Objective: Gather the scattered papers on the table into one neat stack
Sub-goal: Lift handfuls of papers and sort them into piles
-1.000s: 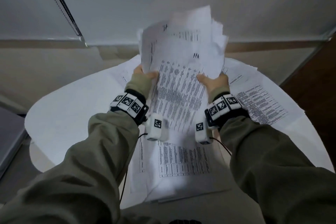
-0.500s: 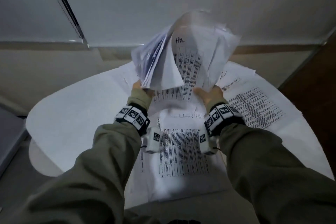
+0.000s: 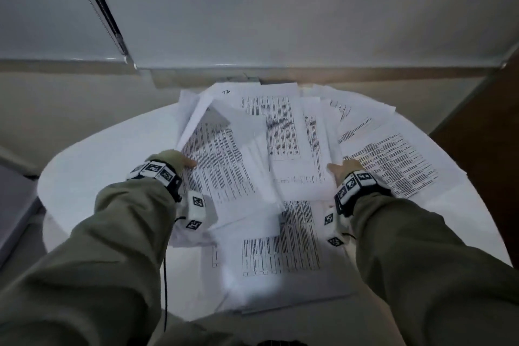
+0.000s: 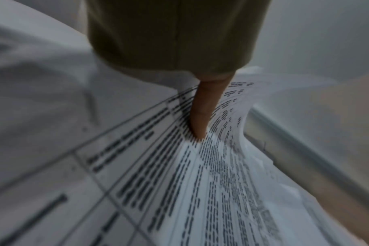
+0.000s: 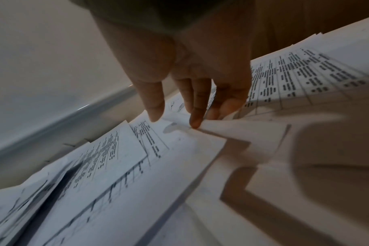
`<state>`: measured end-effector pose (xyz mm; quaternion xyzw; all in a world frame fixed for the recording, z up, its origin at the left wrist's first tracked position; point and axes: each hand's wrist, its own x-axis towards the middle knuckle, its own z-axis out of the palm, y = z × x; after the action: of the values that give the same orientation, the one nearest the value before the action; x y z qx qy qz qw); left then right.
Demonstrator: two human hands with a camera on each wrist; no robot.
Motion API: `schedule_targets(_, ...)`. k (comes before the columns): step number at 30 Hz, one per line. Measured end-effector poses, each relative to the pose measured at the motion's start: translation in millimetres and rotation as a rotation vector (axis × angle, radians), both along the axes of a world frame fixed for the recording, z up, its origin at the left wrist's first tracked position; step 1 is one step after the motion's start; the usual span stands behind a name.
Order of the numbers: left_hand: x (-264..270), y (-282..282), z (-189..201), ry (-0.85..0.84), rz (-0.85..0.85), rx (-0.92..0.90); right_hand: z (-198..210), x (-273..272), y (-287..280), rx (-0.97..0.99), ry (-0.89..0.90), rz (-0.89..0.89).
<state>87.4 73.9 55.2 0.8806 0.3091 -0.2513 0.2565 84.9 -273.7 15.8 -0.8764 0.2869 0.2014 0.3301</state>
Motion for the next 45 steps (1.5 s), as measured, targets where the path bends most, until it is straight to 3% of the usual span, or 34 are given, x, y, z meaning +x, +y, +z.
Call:
schedule_targets(3,-1,-3,-4,0.117,-0.088,0.067,6,8,10,-0.027,0.033,0.010)
schedule_targets(10,12,-15,-5,0.137,-0.291,0.266,1,32,26,-0.036,0.026,-0.082)
schedule_targets(14,17,-14,-10,0.177,-0.334,0.276,-2,34,22,-0.142,0.025,-0.124)
schedule_targets(19,18,-12,-14,0.173,-0.372,0.277,12,41,25,0.028,0.013,-0.071)
schedule_targets(31,16,-14,-43,0.085,-0.139,0.098,23,38,57,-0.005,0.006,0.044)
schedule_targets(36,7,-7,-42,-0.010,-0.044,0.065,32,25,33,-0.081,-0.037,0.031)
schedule_targets(45,-9,-10,-38,-0.146,-0.034,0.016,78,9,-12,-0.114,-0.398,-0.132)
